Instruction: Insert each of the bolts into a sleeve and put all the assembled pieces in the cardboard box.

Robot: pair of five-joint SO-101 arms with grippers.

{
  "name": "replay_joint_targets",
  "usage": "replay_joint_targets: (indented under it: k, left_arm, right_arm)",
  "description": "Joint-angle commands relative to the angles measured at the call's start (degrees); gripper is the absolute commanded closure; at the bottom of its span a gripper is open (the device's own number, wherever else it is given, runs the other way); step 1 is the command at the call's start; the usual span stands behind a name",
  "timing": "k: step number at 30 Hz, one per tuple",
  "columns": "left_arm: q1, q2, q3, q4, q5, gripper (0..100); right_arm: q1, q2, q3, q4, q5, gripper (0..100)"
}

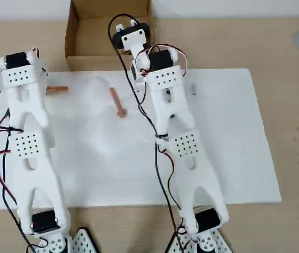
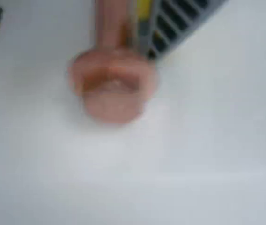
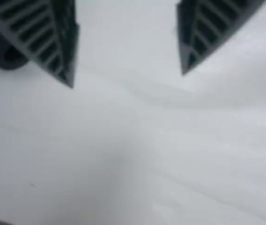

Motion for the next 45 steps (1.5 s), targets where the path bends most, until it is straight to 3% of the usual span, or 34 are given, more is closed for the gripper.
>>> replay_joint_targets:
  k: [1,10,24,32,34,45]
  left_arm:
    - [0.8,-2.4,2.5,-4.8,0.4,78]
    - [0.6,-2.4,9.6,-9.0,0.3,87]
    - [0.3,-2.9,5.7,-8.3,-1.8,100]
    - [0.0,-2.9,-15.7,8.4,-2.4,100]
    - [0.5,-3.1,-17.9,12.4,-4.9,100]
    - [5.7,-11.5,-11.5,12.7,-21.3,100]
  right_arm:
    - [1.9,-6.0,-1.9,0.6,0.1,81.5]
    - [2.1,-6.1,-1.9,0.6,0.1,81.5]
    - [4.4,-5.9,-1.9,0.7,0.0,81.5]
    - [4.2,-6.0,-1.9,0.7,0.0,81.6]
    - [4.2,-6.0,-1.9,0.8,-0.5,81.6]
    - [2.2,-6.0,1.0,1.1,-8.1,81.5]
